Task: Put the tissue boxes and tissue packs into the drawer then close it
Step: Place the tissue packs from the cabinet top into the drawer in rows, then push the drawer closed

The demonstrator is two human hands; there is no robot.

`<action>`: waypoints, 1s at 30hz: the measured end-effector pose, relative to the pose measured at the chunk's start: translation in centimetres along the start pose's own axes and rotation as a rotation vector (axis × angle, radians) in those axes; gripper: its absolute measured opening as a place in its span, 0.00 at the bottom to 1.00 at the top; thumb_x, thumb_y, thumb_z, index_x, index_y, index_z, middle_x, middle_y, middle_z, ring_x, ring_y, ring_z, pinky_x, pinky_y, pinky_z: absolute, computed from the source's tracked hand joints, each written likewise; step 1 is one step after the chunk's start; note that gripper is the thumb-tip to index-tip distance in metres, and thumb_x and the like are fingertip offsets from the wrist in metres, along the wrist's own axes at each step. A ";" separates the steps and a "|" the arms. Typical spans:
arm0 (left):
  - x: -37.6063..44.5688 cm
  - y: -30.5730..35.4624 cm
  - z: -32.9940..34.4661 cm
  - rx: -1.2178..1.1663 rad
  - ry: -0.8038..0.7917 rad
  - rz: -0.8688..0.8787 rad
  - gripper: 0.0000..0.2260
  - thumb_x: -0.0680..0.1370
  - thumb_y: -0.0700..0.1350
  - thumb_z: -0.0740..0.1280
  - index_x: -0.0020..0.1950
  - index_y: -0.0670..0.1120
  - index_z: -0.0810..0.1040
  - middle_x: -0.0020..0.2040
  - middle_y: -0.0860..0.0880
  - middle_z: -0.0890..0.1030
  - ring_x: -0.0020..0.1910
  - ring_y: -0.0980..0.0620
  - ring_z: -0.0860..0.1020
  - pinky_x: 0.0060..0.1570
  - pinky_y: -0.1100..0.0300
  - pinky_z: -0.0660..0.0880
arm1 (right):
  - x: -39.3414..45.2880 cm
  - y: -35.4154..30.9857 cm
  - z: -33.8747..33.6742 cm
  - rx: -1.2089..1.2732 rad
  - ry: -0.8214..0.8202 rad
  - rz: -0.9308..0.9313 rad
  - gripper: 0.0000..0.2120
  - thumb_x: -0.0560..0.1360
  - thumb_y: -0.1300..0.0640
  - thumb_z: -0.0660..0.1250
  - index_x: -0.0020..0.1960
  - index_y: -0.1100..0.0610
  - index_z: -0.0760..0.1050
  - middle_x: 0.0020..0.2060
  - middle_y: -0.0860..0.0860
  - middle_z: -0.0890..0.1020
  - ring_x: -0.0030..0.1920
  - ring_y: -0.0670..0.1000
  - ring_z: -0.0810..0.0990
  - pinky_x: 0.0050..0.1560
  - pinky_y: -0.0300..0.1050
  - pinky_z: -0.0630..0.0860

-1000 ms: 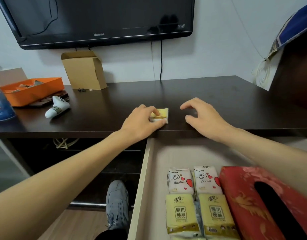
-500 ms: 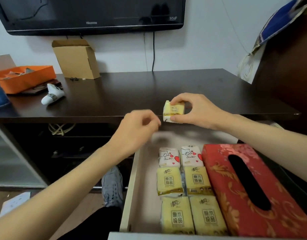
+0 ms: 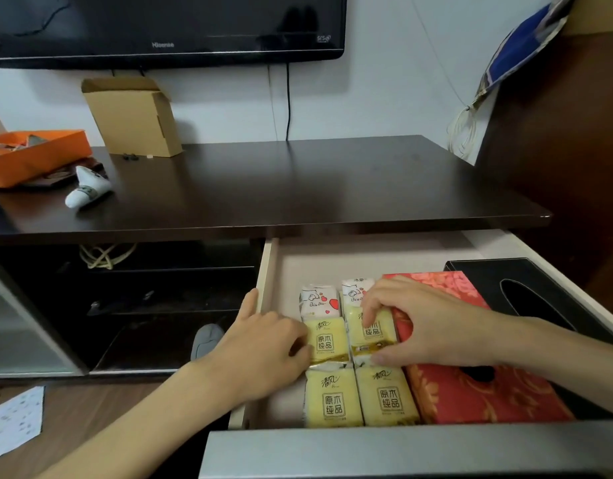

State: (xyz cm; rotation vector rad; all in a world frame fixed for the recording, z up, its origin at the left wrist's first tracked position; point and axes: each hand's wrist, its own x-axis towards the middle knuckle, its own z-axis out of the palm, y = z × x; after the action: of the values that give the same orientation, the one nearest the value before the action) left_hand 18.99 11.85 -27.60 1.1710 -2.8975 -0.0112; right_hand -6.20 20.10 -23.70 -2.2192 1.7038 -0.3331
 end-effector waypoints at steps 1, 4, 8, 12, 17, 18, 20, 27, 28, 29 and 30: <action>0.0 0.0 0.1 -0.012 -0.006 0.003 0.17 0.77 0.60 0.53 0.42 0.52 0.76 0.38 0.57 0.79 0.45 0.56 0.78 0.73 0.45 0.47 | -0.1 0.1 0.1 0.000 -0.005 0.001 0.18 0.67 0.33 0.74 0.53 0.38 0.74 0.57 0.36 0.75 0.62 0.38 0.71 0.64 0.46 0.71; -0.1 0.0 0.1 -0.078 -0.008 -0.005 0.16 0.78 0.59 0.55 0.45 0.54 0.79 0.48 0.59 0.78 0.54 0.59 0.74 0.74 0.46 0.46 | -0.1 0.1 0.2 -0.006 -0.022 -0.003 0.17 0.68 0.34 0.73 0.52 0.39 0.76 0.61 0.35 0.74 0.65 0.37 0.68 0.68 0.44 0.69; -0.6 0.0 -0.5 -0.148 0.076 -0.032 0.16 0.79 0.57 0.60 0.61 0.55 0.79 0.69 0.55 0.72 0.68 0.55 0.67 0.74 0.53 0.55 | -0.4 -0.3 -0.4 0.013 -0.033 0.004 0.12 0.72 0.37 0.74 0.50 0.40 0.79 0.70 0.34 0.66 0.72 0.34 0.58 0.69 0.37 0.60; -2.4 0.7 -2.4 -0.384 0.179 -0.114 0.23 0.78 0.57 0.62 0.73 0.55 0.70 0.73 0.57 0.68 0.71 0.60 0.64 0.67 0.59 0.66 | -2.9 -0.8 -1.2 0.087 0.076 -0.015 0.06 0.76 0.41 0.71 0.51 0.40 0.81 0.69 0.31 0.68 0.72 0.29 0.58 0.69 0.30 0.58; -7.3 4.1 -5.0 -0.473 0.195 -0.058 0.23 0.73 0.68 0.55 0.64 0.63 0.74 0.59 0.69 0.76 0.61 0.64 0.74 0.61 0.50 0.73 | -9.4 -1.2 -0.8 0.113 0.189 -0.017 0.13 0.76 0.31 0.64 0.58 0.32 0.76 0.67 0.24 0.68 0.72 0.29 0.61 0.62 0.35 0.66; -8.4 4.9 -4.9 -0.462 0.220 -0.035 0.22 0.74 0.69 0.55 0.63 0.63 0.73 0.57 0.70 0.75 0.60 0.64 0.74 0.59 0.50 0.74 | -10.8 -1.1 -0.4 0.086 0.213 -0.007 0.16 0.75 0.28 0.62 0.60 0.30 0.74 0.68 0.23 0.67 0.73 0.29 0.61 0.61 0.36 0.67; -10.4 6.7 -4.2 -0.427 0.284 -0.010 0.21 0.76 0.70 0.55 0.63 0.63 0.73 0.56 0.70 0.73 0.58 0.65 0.73 0.53 0.56 0.76 | -13.6 -0.9 0.7 0.018 0.270 0.029 0.22 0.74 0.24 0.57 0.65 0.28 0.69 0.70 0.24 0.65 0.74 0.32 0.60 0.59 0.36 0.68; -11.5 8.4 -0.6 -0.063 0.336 0.091 0.23 0.72 0.65 0.69 0.58 0.51 0.78 0.50 0.56 0.76 0.46 0.52 0.76 0.39 0.62 0.69 | -17.8 0.1 4.3 -0.395 0.395 0.169 0.37 0.73 0.28 0.63 0.71 0.53 0.75 0.71 0.49 0.76 0.70 0.52 0.75 0.69 0.48 0.67; -11.2 8.2 -0.4 -0.033 0.352 0.087 0.20 0.72 0.62 0.71 0.56 0.51 0.78 0.49 0.56 0.76 0.45 0.51 0.76 0.37 0.65 0.65 | -17.4 0.2 4.5 -0.440 0.409 0.166 0.37 0.72 0.29 0.64 0.71 0.55 0.75 0.70 0.51 0.77 0.68 0.54 0.76 0.67 0.50 0.70; -10.9 8.0 -0.2 -0.022 0.373 0.079 0.20 0.71 0.61 0.72 0.56 0.51 0.78 0.48 0.56 0.76 0.44 0.52 0.75 0.36 0.66 0.60 | -16.9 0.3 4.6 -0.465 0.422 0.161 0.37 0.72 0.30 0.65 0.71 0.55 0.76 0.69 0.51 0.78 0.67 0.55 0.77 0.62 0.52 0.75; -10.5 7.6 -0.1 -0.020 0.390 0.076 0.20 0.70 0.61 0.72 0.56 0.51 0.78 0.48 0.56 0.76 0.44 0.52 0.75 0.36 0.67 0.58 | -16.5 0.4 4.6 -0.476 0.435 0.156 0.37 0.72 0.30 0.65 0.70 0.55 0.76 0.69 0.52 0.79 0.66 0.55 0.78 0.58 0.52 0.79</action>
State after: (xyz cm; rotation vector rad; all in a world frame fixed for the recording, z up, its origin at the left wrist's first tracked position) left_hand 21.26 24.64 -27.57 0.9353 -2.5875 0.1681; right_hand -9.13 36.42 -27.93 -2.4403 2.3830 -0.4322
